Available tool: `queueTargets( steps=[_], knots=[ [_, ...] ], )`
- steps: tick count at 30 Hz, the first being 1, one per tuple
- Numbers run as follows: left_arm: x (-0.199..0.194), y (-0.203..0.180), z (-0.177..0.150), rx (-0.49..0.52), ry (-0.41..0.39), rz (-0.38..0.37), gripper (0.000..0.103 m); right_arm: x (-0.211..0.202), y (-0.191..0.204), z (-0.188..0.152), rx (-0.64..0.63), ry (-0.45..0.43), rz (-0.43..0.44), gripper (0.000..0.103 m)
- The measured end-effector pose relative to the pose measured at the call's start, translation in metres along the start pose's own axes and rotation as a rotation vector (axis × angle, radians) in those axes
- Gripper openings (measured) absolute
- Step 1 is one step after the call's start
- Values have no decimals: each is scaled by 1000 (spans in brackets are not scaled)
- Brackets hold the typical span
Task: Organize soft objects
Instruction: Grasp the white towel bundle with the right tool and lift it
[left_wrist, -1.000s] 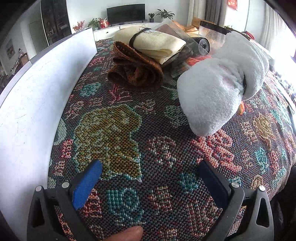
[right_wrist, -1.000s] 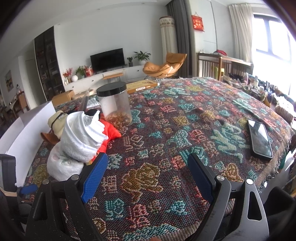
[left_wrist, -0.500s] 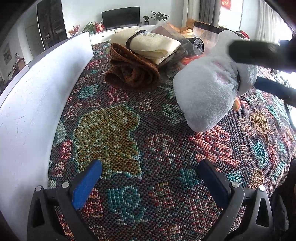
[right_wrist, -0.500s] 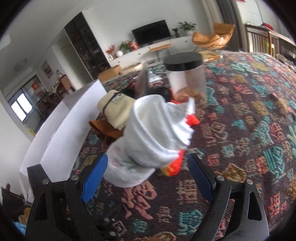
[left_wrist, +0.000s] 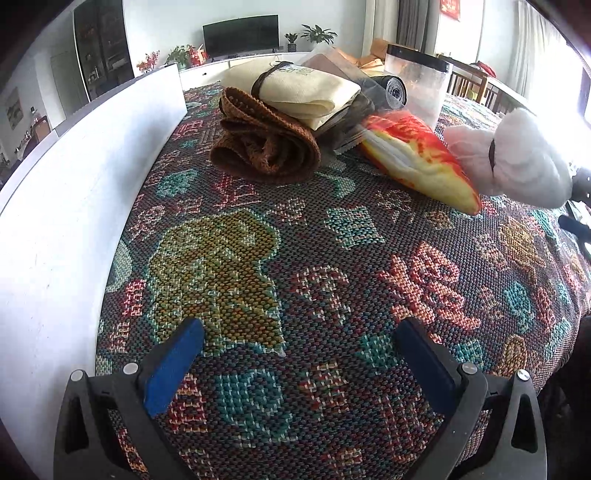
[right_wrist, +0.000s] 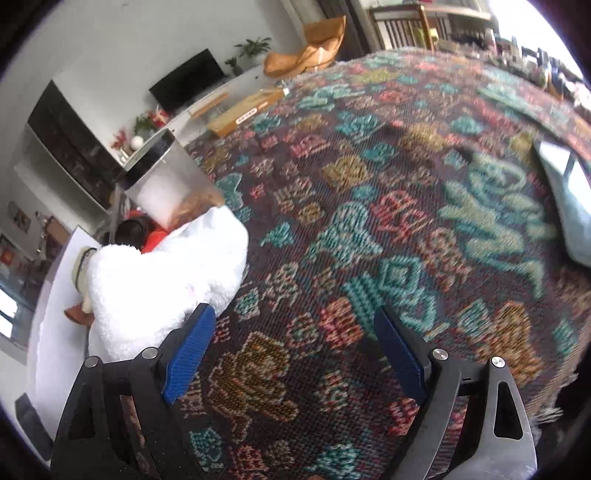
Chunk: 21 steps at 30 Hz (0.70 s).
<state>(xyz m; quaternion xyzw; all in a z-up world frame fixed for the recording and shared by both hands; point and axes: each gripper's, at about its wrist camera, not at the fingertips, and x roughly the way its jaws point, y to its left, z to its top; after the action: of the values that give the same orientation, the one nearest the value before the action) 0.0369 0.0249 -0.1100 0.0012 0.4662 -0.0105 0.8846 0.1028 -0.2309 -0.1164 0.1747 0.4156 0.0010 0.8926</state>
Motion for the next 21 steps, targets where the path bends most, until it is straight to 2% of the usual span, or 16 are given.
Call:
queueTargets(
  steps=[1, 2, 5, 7, 8, 10, 12, 13, 15, 16, 17, 18, 19, 21],
  knots=[
    [0, 1, 1, 4, -1, -1, 103, -7, 5, 3, -27, -19, -7, 91],
    [0, 0, 1, 5, -4, -2, 103, -13, 9, 4, -35, -26, 23, 91],
    [2, 1, 2, -1, -11, 3, 103, -31, 30, -2, -39, -32, 171, 91],
    [2, 1, 1, -6, -11, 7, 103, -32, 54, -11, -103, -26, 241, 91],
    [2, 1, 1, -5, -10, 6, 103, -24, 68, -15, -160, -8, 233, 90],
    [1, 1, 0, 2, -9, 1, 103, -1, 88, -23, -271, 50, 139, 90],
    [1, 1, 0, 11, -10, -6, 103, 22, 90, -36, -341, 100, 35, 89],
    [1, 1, -1, 14, -10, -8, 103, 30, 86, -41, -353, 104, 19, 86],
    [0, 0, 0, 16, 2, -4, 103, 33, 67, -43, -292, 88, 10, 57],
    [0, -1, 1, 13, 12, 2, 103, 28, 56, -39, -226, 74, 64, 45],
    [0, -3, 3, 8, 23, 6, 103, 20, 49, -35, -184, 39, 64, 44],
    [1, -6, 5, 8, 30, 1, 103, 12, 43, -33, -169, -6, 18, 44],
    [2, -10, 7, 14, 33, -8, 103, 7, 35, -32, -130, -33, 9, 44],
    [2, -17, 12, 28, 35, -28, 103, 5, 18, -30, -43, -41, 30, 44]
  ],
)
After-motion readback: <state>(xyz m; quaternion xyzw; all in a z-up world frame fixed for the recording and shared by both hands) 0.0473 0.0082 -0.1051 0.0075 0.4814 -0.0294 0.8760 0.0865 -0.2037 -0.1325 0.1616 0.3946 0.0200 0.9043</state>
